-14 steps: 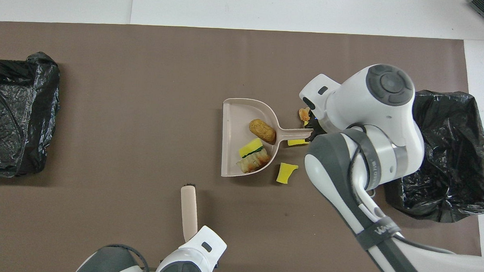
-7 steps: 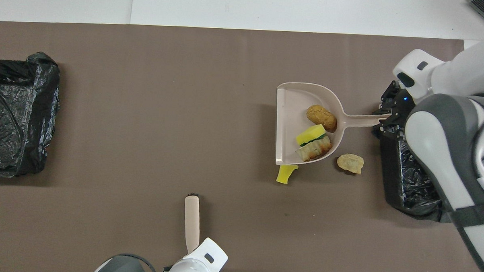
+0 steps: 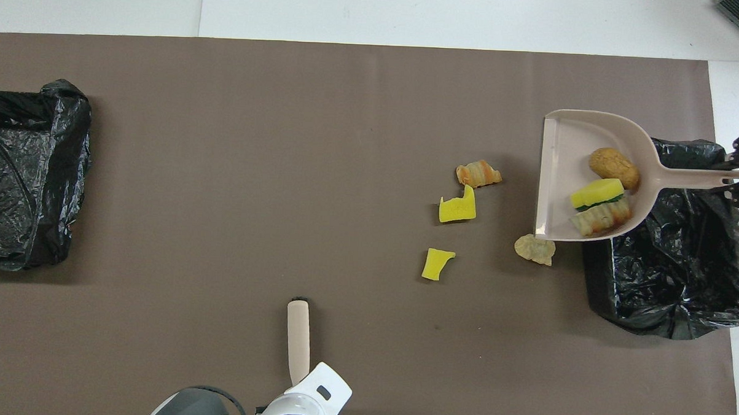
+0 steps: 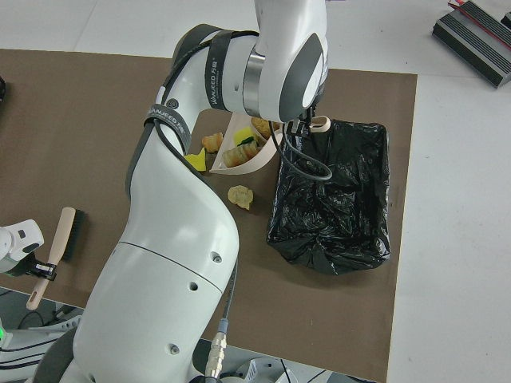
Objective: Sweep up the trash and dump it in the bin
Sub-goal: 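Tip the dustpan over the bin with the right gripper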
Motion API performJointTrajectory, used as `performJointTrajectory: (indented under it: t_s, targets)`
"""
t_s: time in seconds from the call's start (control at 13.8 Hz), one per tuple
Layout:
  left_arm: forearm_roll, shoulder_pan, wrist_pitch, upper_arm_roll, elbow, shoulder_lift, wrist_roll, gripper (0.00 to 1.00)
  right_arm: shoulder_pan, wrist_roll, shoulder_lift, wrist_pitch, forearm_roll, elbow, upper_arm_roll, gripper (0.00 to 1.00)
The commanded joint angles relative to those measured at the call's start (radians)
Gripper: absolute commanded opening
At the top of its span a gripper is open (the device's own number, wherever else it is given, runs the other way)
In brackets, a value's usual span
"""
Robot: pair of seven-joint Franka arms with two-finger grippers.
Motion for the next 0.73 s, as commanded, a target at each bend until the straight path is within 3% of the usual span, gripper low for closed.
performJointTrajectory:
  t_s: [0.0,0.15,0.22,0.29,0.36,0.44,0.65]
  targets:
    - [-0.013,-0.025,0.030,0.014,-0.015,-0.004,0.015,0.09,-0.075,-0.109,-0.018,-0.017,-0.051,0.004,-0.013,0.00]
    - [-0.013,-0.019,0.023,0.015,-0.008,0.006,0.017,0.35,-0.131,-0.195,-0.018,-0.008,-0.099,0.004,-0.013,0.00]
    - [-0.013,-0.014,0.020,0.015,0.001,0.016,0.020,0.38,-0.155,-0.226,-0.019,-0.010,-0.123,0.004,-0.015,0.00]
    - [-0.013,-0.013,0.018,0.018,0.011,0.022,0.024,0.51,-0.170,-0.252,-0.024,-0.011,-0.157,0.004,-0.015,0.00]
    - [-0.015,-0.008,0.012,0.020,0.031,0.039,0.027,0.79,-0.173,-0.259,-0.039,-0.008,-0.210,0.004,-0.016,0.00]
    - [-0.013,0.012,0.007,0.023,0.066,0.058,0.026,1.00,-0.172,-0.259,-0.053,-0.013,-0.294,-0.001,-0.010,0.00]
    - [-0.004,0.108,-0.020,0.025,0.172,0.084,0.111,1.00,-0.150,-0.245,-0.065,-0.034,-0.465,-0.007,0.000,0.00]
